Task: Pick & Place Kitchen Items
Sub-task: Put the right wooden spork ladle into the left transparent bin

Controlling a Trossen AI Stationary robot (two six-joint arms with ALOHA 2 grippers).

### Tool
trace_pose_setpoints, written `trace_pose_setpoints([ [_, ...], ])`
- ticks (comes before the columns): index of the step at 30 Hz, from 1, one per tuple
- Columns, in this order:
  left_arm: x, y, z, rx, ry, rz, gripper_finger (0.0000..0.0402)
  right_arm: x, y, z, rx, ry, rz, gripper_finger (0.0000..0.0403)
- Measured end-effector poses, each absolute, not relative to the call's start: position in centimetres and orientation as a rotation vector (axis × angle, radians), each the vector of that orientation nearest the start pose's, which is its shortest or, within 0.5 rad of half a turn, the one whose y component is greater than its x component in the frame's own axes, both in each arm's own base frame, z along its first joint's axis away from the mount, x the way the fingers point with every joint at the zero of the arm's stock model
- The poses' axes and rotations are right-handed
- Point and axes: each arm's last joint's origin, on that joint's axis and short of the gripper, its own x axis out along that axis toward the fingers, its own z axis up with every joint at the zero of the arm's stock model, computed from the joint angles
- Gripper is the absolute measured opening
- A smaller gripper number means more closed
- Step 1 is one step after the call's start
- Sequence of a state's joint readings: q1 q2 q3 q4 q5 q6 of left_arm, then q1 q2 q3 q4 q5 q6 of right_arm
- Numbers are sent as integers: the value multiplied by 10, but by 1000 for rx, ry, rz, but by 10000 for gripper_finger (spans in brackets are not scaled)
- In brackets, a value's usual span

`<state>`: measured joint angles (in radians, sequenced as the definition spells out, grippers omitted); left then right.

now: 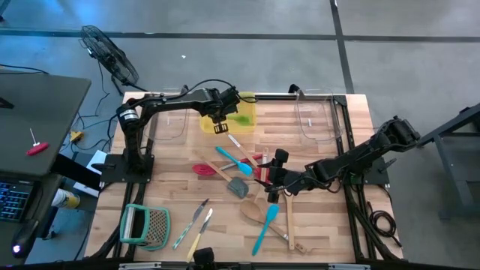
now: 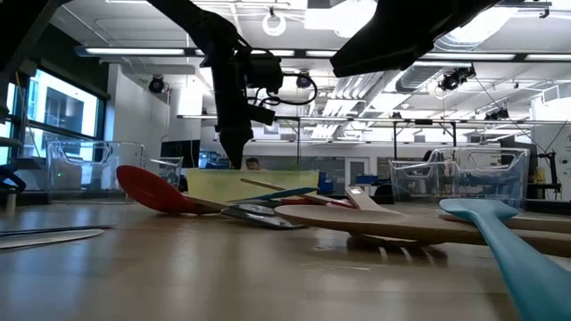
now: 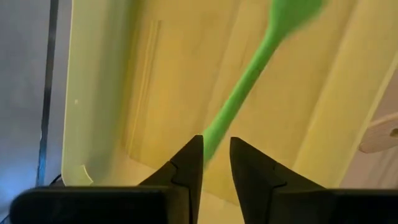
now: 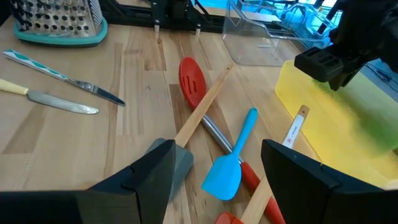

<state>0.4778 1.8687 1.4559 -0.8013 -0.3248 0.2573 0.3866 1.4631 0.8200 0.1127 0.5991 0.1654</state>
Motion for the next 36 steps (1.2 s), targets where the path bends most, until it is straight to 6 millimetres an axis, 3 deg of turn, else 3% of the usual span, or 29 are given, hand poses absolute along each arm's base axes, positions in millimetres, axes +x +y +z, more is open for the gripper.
trace_pose_setpoints([
  [12, 335, 184, 226, 122, 1286, 546, 82, 286, 99, 220, -92, 452, -245, 231],
  [18, 338, 179, 251, 129, 1318, 526, 83, 286, 99, 220, -96, 453, -244, 231],
  [27, 343, 140, 299, 193, 1410, 404, 83, 285, 99, 219, -113, 471, -244, 231],
  [36, 342, 86, 306, 226, 1550, 294, 83, 284, 98, 216, -128, 499, -245, 231],
])
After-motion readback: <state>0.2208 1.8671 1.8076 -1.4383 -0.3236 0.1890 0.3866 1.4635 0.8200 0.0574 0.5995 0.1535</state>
